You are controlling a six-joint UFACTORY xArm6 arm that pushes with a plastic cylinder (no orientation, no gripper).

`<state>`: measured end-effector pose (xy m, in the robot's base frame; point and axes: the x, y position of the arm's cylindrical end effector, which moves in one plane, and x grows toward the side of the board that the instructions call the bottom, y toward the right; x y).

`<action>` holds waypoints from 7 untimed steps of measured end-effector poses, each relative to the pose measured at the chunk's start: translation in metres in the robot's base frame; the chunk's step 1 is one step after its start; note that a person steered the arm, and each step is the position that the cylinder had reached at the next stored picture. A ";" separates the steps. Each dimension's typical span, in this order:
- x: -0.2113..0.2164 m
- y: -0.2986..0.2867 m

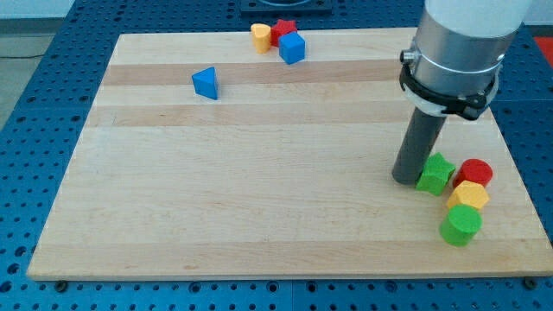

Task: Move the blue triangle into the top left of the green circle

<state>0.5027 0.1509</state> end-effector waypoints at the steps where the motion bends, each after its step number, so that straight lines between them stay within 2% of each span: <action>1: 0.000 0.010; 3: 0.000 0.014; 4: -0.028 -0.030; 5: -0.044 -0.102; 7: -0.077 -0.313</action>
<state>0.4259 -0.1624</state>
